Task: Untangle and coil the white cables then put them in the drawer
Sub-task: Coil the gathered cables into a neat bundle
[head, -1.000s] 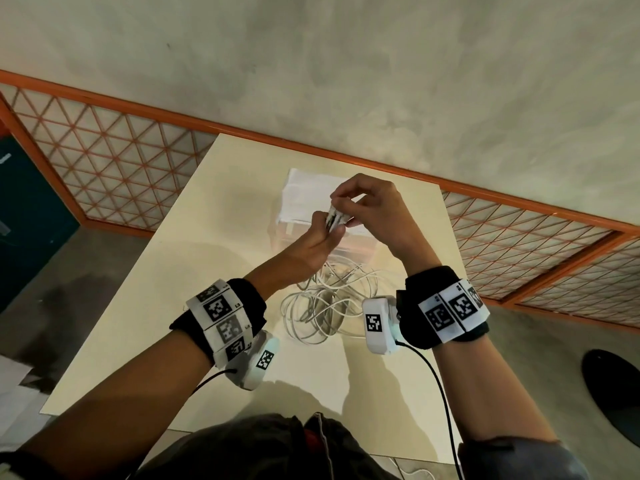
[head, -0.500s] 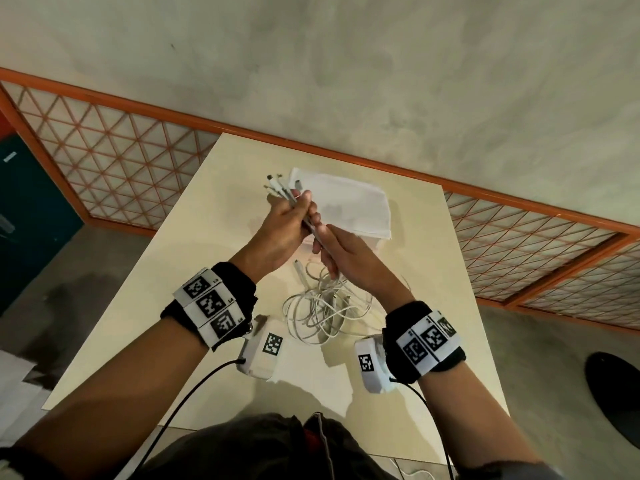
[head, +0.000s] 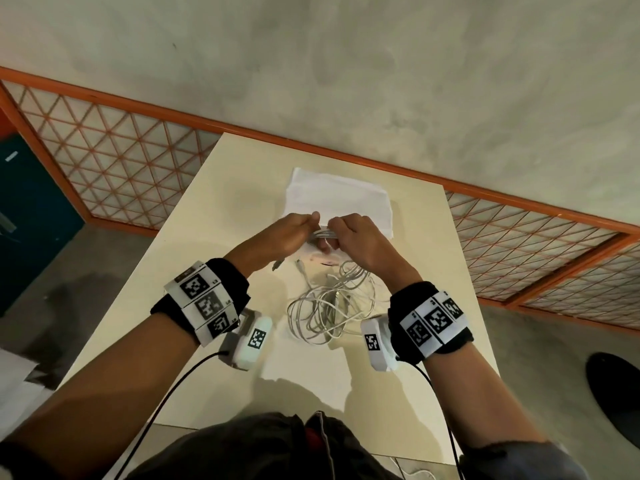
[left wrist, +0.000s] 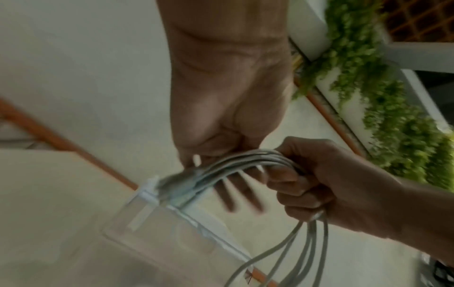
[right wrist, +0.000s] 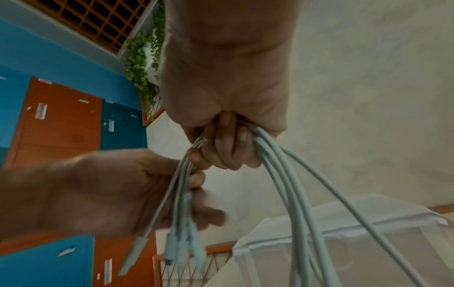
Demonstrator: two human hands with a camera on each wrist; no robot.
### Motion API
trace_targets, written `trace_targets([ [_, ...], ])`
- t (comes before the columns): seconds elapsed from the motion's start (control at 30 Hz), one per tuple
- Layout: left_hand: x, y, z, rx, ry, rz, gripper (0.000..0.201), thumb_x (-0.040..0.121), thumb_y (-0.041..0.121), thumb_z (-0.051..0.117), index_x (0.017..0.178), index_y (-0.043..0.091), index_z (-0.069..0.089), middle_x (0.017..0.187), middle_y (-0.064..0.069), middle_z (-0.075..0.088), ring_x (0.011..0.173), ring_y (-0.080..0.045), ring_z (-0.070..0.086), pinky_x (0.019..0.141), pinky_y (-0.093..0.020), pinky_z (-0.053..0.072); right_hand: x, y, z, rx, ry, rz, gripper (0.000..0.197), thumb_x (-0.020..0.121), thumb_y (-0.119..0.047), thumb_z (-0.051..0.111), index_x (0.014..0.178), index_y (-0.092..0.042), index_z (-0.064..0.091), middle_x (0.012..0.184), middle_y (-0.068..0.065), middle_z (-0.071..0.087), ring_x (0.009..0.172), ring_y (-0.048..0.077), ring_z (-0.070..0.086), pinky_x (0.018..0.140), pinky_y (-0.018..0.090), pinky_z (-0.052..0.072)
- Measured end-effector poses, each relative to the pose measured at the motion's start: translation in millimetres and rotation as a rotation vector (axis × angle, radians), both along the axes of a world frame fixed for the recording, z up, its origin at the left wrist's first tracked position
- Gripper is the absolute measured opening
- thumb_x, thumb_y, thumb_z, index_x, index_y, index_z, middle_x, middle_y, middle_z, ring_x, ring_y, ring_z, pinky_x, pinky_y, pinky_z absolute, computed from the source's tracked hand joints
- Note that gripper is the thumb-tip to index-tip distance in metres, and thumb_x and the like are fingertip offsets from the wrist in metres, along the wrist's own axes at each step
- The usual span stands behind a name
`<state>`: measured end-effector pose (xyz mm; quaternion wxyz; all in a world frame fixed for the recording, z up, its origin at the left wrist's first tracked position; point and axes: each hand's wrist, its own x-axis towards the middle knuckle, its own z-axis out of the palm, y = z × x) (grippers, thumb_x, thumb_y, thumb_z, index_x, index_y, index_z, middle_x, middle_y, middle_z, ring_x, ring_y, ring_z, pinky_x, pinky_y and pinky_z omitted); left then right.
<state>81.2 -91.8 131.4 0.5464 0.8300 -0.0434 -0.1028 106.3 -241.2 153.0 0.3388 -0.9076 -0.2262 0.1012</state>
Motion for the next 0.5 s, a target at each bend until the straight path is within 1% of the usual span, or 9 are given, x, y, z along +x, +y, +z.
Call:
trace_targets([
  [0.03,-1.7,0.3,0.3,-0.125,0.054,0.003,0.051,0.104,0.031,0.027,0.072,0.008,0.059,0.063,-0.004,0.062,0.06,-0.008,0.062,0.072,-0.026,0.047,1.5,-1.9,1.5,0.002,-0.006,0.015,0.042,0.096,-0.011,0.036,0.055,-0.012,0.046,0.053,-0.004,0.046,0.056,0.015,0.043,0.06,0.029,0.029],
  [0.07,-2.1,0.6,-0.9,-0.216,0.099,0.023,0.052,0.104,0.032,0.026,0.068,0.008,0.055,0.05,0.0,0.054,0.046,-0.009,0.057,0.064,-0.026,0.046,1.6,-2.1,3.6,-0.008,-0.003,0.026,0.04,0.096,-0.01,0.036,0.057,-0.011,0.046,0.054,-0.002,0.046,0.057,0.017,0.042,0.061,0.031,0.029],
  [0.13,-6.1,-1.5,0.6,-0.297,0.167,0.027,0.05,0.103,0.036,0.027,0.065,0.01,0.046,0.043,0.007,0.037,0.032,-0.007,0.037,0.056,-0.026,0.046,1.4,-1.8,4.8,-0.011,0.032,0.047,0.039,0.097,-0.009,0.037,0.059,-0.012,0.044,0.056,-0.003,0.044,0.056,0.016,0.041,0.057,0.03,0.032],
  [0.2,-8.9,-2.4,3.5,-0.317,0.224,-0.006,0.05,0.101,0.043,0.029,0.061,0.015,0.038,0.042,0.009,0.026,0.033,-0.006,0.021,0.042,-0.02,0.037,4.6,-2.0,3.9,0.06,0.147,0.004,0.042,0.097,-0.013,0.037,0.056,-0.014,0.043,0.052,-0.004,0.043,0.047,0.01,0.039,0.05,0.022,0.032],
  [0.27,-9.1,0.1,9.9,-0.377,0.255,0.011,0.05,0.1,0.045,0.033,0.057,0.018,0.032,0.042,0.01,0.022,0.035,-0.006,0.016,0.036,-0.018,0.023,7.4,-5.6,3.2,0.195,0.241,-0.008,0.05,0.097,-0.02,0.037,0.049,-0.01,0.041,0.041,0.0,0.038,0.036,0.012,0.036,0.045,0.023,0.034],
  [0.3,-7.6,2.9,13.2,-0.435,0.249,0.027,0.05,0.1,0.044,0.034,0.056,0.019,0.03,0.041,0.01,0.021,0.034,-0.006,0.015,0.035,-0.018,0.019,7.9,-8.9,1.8,0.244,0.293,0.008,0.055,0.099,-0.024,0.035,0.046,-0.009,0.038,0.037,0.004,0.034,0.033,0.017,0.039,0.048,0.025,0.039],
  [0.37,-3.3,9.7,20.8,-0.554,0.224,0.057,0.049,0.099,0.042,0.036,0.057,0.019,0.029,0.039,0.011,0.02,0.032,-0.004,0.015,0.034,-0.017,0.017,7.4,-17.2,-4.3,0.315,0.385,0.048,0.061,0.1,-0.031,0.028,0.044,-0.009,0.032,0.036,0.007,0.028,0.037,0.025,0.043,0.064,0.034,0.047],
  [0.43,0.5,15.2,25.3,-0.579,0.208,0.082,0.048,0.099,0.042,0.035,0.058,0.019,0.029,0.039,0.011,0.02,0.032,-0.004,0.014,0.033,-0.017,0.017,6.2,-21.1,-14.1,0.358,0.419,0.041,0.059,0.099,-0.034,0.025,0.045,-0.012,0.029,0.036,0.004,0.026,0.041,0.025,0.039,0.075,0.042,0.047],
  [0.5,2.8,17.4,23.2,-0.596,0.212,0.106,0.047,0.099,0.043,0.035,0.059,0.02,0.029,0.039,0.011,0.02,0.033,-0.004,0.014,0.033,-0.017,0.016,7.1,-20.8,-23.6,0.419,0.43,-0.008,0.058,0.1,-0.037,0.027,0.048,-0.013,0.028,0.041,0.003,0.024,0.041,0.022,0.032,0.066,0.039,0.044],
])
